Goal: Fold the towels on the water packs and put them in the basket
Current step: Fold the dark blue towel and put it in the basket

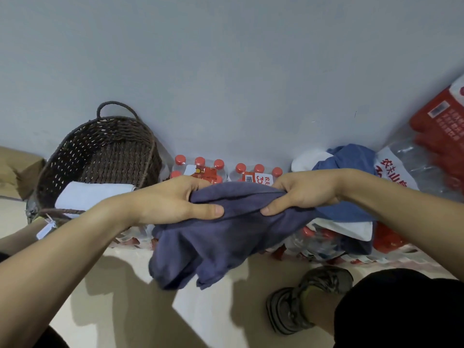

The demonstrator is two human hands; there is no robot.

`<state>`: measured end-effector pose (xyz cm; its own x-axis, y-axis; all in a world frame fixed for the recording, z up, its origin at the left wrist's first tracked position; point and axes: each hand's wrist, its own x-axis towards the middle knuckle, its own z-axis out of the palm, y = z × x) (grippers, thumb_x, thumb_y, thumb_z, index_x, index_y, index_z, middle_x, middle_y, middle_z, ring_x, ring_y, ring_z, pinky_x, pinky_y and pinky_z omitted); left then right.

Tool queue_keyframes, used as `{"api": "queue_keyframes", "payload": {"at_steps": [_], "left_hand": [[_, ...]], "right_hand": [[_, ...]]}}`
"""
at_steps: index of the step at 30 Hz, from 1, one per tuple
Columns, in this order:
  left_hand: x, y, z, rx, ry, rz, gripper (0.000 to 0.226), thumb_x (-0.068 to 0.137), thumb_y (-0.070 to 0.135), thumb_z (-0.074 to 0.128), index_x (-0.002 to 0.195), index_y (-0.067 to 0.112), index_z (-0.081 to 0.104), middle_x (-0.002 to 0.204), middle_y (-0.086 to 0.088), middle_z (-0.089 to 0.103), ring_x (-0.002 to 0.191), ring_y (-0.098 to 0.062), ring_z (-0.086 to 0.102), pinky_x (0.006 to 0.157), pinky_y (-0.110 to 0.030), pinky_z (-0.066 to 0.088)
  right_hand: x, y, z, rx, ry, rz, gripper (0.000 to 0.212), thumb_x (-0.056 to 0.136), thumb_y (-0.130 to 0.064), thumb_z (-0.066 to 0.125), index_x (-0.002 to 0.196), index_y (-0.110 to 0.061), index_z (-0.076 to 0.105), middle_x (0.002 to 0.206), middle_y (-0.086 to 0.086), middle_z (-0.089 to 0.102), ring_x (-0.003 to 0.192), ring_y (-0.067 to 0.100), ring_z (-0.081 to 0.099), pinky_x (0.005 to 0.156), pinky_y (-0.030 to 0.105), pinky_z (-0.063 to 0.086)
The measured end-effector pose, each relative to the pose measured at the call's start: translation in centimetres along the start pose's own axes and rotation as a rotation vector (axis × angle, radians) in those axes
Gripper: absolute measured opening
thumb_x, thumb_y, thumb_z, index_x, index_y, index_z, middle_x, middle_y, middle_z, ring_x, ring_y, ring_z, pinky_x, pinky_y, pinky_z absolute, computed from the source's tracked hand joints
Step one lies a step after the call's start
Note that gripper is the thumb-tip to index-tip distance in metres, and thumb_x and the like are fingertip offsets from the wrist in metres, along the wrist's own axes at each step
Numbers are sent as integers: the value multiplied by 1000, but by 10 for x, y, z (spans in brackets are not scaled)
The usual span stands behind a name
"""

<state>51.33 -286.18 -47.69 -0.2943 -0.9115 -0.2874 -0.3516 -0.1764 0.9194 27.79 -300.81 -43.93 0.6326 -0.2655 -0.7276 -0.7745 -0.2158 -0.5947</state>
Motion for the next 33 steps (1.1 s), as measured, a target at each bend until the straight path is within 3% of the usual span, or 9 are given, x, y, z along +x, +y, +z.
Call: {"api": "queue_keyframes", "payload": {"at_steps": [4,8,11,17,19,21,24,28,33], "left_hand": [[-4,-2,-10,73,2,-37,32,79,42,78,89,13,67,72,7,67,61,-6,63,55,-18,47],[-3,-4,-14,79,45,-25,38,75,44,79,90,11,67,72,1,66,61,-10,61,55,-19,46],[-1,-5,-17,29,11,-104,35,76,48,80,89,18,67,63,-3,65,43,-20,57,42,-21,46],[0,-16,-30,-39,116,-88,50,67,61,77,84,15,71,67,-9,63,63,-24,59,61,-37,47],[3,-21,-32,-140,221,-59,49,68,59,79,78,12,69,71,-5,65,73,-18,60,68,-32,47],[9,-27,-31,-243,357,-47,36,74,47,77,73,12,70,69,7,66,84,-5,57,81,-23,42],[18,-34,-30,-289,477,-52,17,76,29,72,75,11,72,69,4,66,70,-8,60,65,-12,47],[31,-49,-42,-143,506,-139,28,87,21,70,94,-6,65,83,-15,68,74,-18,59,72,-28,50],[59,-65,-54,229,494,-193,29,96,27,60,85,1,64,73,-8,66,69,-17,54,67,-34,47]], "right_hand": [[-4,6,-11,28,-31,22,44,75,-32,78,103,1,71,101,16,74,92,27,71,81,34,56],[-3,15,-15,70,-82,37,50,70,-28,81,109,1,70,109,19,72,103,34,69,93,42,55],[-1,22,-17,106,-100,9,45,73,-18,80,107,8,68,110,23,70,101,36,67,89,39,56],[4,44,-27,347,-60,-52,40,76,-1,66,99,27,49,94,41,53,90,39,51,80,45,41],[5,49,-31,397,-22,-69,38,77,0,68,101,22,50,77,25,50,75,29,52,68,34,45],[3,54,-34,460,-15,-69,39,81,2,70,117,10,56,88,20,61,85,27,64,66,31,56],[3,61,-36,516,16,-68,42,81,-2,69,122,-5,63,116,11,69,103,27,69,71,33,61],[15,72,-31,561,188,-48,41,85,0,69,125,-4,59,117,4,70,102,27,70,72,36,61],[39,86,-24,634,257,-49,28,93,-8,65,121,-6,63,111,14,72,92,28,73,70,34,59]]}}
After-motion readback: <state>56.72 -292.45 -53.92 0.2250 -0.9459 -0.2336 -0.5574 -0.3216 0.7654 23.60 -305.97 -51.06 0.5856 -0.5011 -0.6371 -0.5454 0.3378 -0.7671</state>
